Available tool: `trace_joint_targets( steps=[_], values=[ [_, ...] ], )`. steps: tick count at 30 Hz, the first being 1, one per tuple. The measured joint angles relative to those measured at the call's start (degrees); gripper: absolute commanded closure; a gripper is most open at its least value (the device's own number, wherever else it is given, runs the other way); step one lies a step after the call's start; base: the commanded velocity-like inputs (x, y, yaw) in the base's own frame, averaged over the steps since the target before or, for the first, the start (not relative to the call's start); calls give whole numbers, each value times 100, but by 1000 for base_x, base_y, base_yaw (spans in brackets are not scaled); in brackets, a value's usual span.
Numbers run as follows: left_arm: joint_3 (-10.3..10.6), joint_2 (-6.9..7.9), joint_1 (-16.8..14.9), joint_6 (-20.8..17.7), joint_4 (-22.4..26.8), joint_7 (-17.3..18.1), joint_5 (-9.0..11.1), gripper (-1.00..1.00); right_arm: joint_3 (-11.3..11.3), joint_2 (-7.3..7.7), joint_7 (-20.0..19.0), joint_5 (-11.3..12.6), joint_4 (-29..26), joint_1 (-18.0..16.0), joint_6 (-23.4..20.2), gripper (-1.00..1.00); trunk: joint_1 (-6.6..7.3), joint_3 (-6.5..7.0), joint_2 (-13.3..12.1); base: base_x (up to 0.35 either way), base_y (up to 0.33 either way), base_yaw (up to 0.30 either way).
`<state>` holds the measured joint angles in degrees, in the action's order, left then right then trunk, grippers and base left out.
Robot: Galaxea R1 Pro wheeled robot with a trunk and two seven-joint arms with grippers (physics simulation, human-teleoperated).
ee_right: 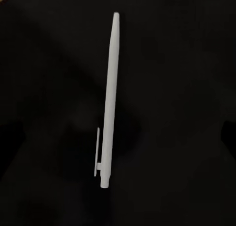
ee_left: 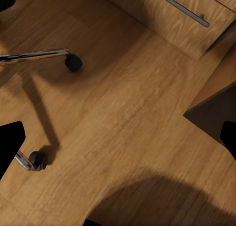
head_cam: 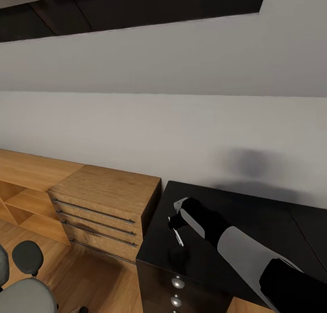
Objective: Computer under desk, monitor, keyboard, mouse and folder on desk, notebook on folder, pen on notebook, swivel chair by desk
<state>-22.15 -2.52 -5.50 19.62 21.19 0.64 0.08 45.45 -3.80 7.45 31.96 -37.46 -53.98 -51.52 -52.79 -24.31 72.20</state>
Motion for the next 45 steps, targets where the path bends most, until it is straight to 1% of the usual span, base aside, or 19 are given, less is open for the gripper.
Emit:
trace_joint_targets(
  steps=[9, 15, 21, 29, 41, 45],
  values=[
    [1, 0, 0, 0, 0, 0, 0, -100, -6, -6, -5, 5, -3, 1, 143, -100, 0, 0, 0, 0, 0, 0],
    [0, 0, 0, 0, 0, -5, 0, -100, 0, -9, -48, 12, 6, 0, 152, -100, 0, 0, 0, 0, 0, 0],
    [-1, 0, 1, 0, 0, -8, 0, -100, 1, -8, -212, 14, 8, 1, 140, -100, -131, -107, 239, 0, 0, 0],
    [-1, 1, 0, 0, 0, -8, 0, -100, -1, -3, -233, 15, 8, 2, 139, -100, -307, -251, 560, 0, 0, 0],
    [0, 2, 0, 0, 0, -8, 0, -100, -10, 6, -236, 15, 15, 3, 129, -100, -308, -252, 562, 0, 0, 0],
    [-2, 1, 1, 0, 0, -8, 2, -100, -14, 14, -236, 21, 29, 6, 133, -100, -395, -323, 721, 0, 0, 0]
  ],
)
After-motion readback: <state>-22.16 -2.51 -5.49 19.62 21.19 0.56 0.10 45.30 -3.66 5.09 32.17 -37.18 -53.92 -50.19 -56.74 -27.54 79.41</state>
